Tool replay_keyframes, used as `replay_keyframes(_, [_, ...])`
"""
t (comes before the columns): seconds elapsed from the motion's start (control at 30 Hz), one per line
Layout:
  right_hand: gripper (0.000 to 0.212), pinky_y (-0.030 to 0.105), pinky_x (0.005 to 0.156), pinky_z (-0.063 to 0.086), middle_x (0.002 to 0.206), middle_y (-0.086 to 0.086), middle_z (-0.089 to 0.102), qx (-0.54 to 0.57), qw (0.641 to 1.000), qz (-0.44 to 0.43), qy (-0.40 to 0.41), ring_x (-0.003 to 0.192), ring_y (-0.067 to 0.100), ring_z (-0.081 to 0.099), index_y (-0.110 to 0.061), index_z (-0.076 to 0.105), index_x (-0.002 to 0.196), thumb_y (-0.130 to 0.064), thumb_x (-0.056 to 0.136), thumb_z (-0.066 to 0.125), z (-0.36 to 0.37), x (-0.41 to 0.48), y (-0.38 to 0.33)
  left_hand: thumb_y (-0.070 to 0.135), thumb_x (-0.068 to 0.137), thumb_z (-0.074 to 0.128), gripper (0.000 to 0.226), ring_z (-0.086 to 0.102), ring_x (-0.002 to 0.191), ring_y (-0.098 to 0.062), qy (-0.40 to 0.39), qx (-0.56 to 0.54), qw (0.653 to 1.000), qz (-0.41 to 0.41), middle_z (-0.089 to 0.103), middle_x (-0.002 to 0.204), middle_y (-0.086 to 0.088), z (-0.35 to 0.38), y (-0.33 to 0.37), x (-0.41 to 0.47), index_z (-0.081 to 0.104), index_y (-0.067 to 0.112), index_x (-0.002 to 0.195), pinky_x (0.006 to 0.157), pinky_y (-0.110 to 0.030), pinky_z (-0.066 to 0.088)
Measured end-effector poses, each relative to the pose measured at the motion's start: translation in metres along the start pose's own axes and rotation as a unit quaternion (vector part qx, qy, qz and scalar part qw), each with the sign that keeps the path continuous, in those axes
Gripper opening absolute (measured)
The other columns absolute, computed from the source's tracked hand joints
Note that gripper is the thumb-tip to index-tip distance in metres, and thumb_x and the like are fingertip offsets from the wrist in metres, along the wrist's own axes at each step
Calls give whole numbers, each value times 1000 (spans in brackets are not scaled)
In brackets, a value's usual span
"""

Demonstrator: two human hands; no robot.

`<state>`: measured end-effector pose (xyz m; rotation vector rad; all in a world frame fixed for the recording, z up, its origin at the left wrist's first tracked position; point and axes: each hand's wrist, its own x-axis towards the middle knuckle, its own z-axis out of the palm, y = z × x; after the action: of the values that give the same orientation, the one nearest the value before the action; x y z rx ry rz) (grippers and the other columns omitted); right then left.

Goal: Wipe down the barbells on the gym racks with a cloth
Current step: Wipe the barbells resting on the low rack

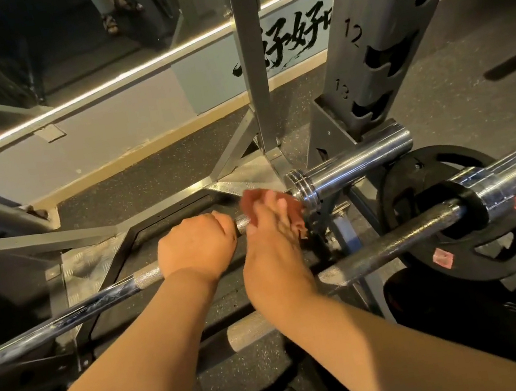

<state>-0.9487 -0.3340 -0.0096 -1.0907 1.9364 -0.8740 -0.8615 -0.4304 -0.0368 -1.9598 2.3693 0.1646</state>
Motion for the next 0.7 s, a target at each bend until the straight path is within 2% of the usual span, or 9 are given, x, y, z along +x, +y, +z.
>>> replay_keyframes(0.07, [57,35,122,16,169,-13,-2,102,992,66,41,155,11,8,-33,15,159,-10,110,30,-2,8,-8,39,103,28,53,54,60,-23,2,5,1000,-1,54,60,0,1,0,0,59,17,66,58,-32,38])
replay_keyframes(0.2, [57,42,127,11,171,-3,-4,99,991,64,61,157,18,-2,-22,24,158,-2,106,36,5,7,-26,39,103,28,52,55,64,-25,-11,9,1000,-8,51,61,1,-1,1,-1,62,17,70,58,-32,34])
replay_keyframes(0.27, [51,59,120,28,161,19,25,116,992,39,43,148,40,27,-8,39,148,1,98,48,10,2,-32,40,104,28,50,53,66,-24,-32,11,999,-6,48,62,2,-7,1,-1,57,19,69,62,-33,35])
replay_keyframes(0.3, [48,59,114,37,152,20,37,123,991,43,17,138,41,40,-8,41,145,0,98,49,11,-3,-35,42,104,29,48,51,67,-23,-50,16,999,-4,47,63,2,-9,1,0,53,21,69,64,-33,36])
replay_keyframes(0.37, [43,49,110,43,143,12,47,131,989,68,-27,129,32,51,-18,39,145,-5,105,42,9,-11,-39,45,104,30,46,48,64,-21,-69,29,997,-3,45,64,3,-12,2,-1,53,22,71,65,-33,36])
replay_keyframes(0.43, [48,51,115,38,154,13,39,155,986,50,23,139,32,44,-23,36,149,-5,106,42,6,-12,-33,43,103,30,48,48,62,-21,-45,32,998,-6,46,63,3,-10,3,-2,62,20,77,62,-33,35])
replay_keyframes(0.47, [54,50,120,32,165,7,25,162,984,59,38,149,29,32,-29,27,155,-6,107,38,4,-10,-28,41,104,29,49,50,63,-23,-28,28,999,-7,46,62,2,-7,2,-2,64,19,78,60,-33,34])
replay_keyframes(0.53, [59,45,126,21,171,-7,3,153,984,88,36,156,18,14,-36,12,159,-9,109,29,0,-5,-19,38,104,29,48,49,60,-23,-9,22,1000,-7,45,60,2,-5,3,-3,63,19,75,58,-32,33])
replay_keyframes(0.7, [59,43,126,19,171,-6,-5,120,989,81,35,155,16,16,-28,8,162,-10,109,28,1,0,-23,38,104,28,48,43,56,-19,-13,29,999,-12,44,60,3,-4,2,-3,62,19,76,55,-31,28])
